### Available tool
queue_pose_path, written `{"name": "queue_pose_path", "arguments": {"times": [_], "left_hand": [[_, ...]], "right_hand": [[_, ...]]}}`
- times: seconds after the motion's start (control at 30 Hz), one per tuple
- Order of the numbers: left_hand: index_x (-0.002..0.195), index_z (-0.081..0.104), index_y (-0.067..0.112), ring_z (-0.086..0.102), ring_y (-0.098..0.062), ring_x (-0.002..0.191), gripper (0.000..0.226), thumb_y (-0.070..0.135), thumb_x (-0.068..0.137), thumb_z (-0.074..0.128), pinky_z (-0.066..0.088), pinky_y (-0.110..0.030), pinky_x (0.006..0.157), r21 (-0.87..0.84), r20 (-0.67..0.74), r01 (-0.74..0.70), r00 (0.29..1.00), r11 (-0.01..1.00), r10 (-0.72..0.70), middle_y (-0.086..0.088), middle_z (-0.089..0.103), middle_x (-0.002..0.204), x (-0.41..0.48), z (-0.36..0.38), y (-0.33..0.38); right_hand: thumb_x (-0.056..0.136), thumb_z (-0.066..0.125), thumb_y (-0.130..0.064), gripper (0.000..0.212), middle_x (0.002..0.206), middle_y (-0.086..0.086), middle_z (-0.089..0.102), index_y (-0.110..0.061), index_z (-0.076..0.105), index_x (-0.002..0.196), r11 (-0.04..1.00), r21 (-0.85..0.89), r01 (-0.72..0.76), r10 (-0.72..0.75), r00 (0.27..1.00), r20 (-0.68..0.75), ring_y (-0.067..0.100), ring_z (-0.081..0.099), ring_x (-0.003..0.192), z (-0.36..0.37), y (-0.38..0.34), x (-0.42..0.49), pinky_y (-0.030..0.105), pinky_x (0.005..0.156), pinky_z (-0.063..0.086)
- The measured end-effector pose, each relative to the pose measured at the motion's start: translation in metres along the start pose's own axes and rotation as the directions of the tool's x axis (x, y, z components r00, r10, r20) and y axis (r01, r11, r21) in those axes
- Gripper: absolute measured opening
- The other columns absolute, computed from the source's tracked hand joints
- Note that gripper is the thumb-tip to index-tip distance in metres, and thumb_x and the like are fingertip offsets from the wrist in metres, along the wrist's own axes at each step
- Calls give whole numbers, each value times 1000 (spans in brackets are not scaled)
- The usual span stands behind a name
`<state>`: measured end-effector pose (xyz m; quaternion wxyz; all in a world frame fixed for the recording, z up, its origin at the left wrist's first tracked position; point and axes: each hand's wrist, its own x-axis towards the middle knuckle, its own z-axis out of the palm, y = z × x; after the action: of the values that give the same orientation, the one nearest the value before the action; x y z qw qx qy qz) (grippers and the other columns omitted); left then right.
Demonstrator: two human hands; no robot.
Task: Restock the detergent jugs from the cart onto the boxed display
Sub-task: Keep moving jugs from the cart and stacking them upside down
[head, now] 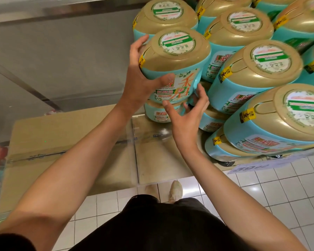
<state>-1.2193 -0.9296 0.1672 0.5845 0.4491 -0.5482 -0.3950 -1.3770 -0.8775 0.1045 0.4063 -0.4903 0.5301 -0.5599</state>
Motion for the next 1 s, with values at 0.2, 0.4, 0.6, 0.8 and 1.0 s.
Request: {"name": "queue_pose_path", "arguments": {"times": [0.2, 0.4, 0.6, 0.8, 1.0], "left_hand": [[143, 21, -11, 63, -27, 128, 99, 7, 75, 90, 58, -45, 98, 19, -8, 114, 993, 993, -114, -21, 51, 141, -5, -13, -11], [149, 34, 10, 60, -13, 129, 99, 14, 72, 96, 60, -43, 98, 114, -100, 231, 970, 966, -221, 2, 55, 142, -35, -15, -44], [154, 28, 24, 56, 3, 131, 112, 22, 68, 100, 51, -17, 100, 177, -80, 261, 965, 949, -251, 11, 52, 146, -45, -11, -64], [158, 33, 19, 53, 16, 124, 104, 17, 75, 96, 50, -22, 108, 300, -35, 311, 948, 902, -316, 13, 56, 144, -55, -16, -88], [155, 38, 25, 54, 13, 127, 99, 25, 75, 95, 50, -21, 106, 302, -38, 321, 945, 898, -325, 17, 58, 143, -55, -19, -96]], "right_hand": [[78, 94, -36, 99, 144, 5, 38, -13, 37, 155, 987, -146, 70, -82, 994, -74, 24, 40, 143, 16, 3, 10, 49, 119, 39], [84, 90, -37, 90, 145, 12, 43, -8, 39, 152, 963, -216, 159, -166, 986, -15, 24, 44, 141, 11, 17, 13, 48, 116, 43], [89, 87, -31, 89, 154, 12, 39, -13, 34, 159, 957, -226, 183, -178, 983, 46, 23, 39, 149, 1, 25, 14, 49, 120, 40], [78, 69, 12, 98, 166, 8, 32, -10, 26, 164, 921, -286, 265, -237, 963, 128, 21, 27, 157, -10, 34, 14, 54, 125, 31], [81, 61, 17, 94, 167, 11, 32, -7, 26, 164, 899, -315, 303, -266, 951, 156, 22, 28, 158, -13, 37, 16, 53, 126, 31]]}}
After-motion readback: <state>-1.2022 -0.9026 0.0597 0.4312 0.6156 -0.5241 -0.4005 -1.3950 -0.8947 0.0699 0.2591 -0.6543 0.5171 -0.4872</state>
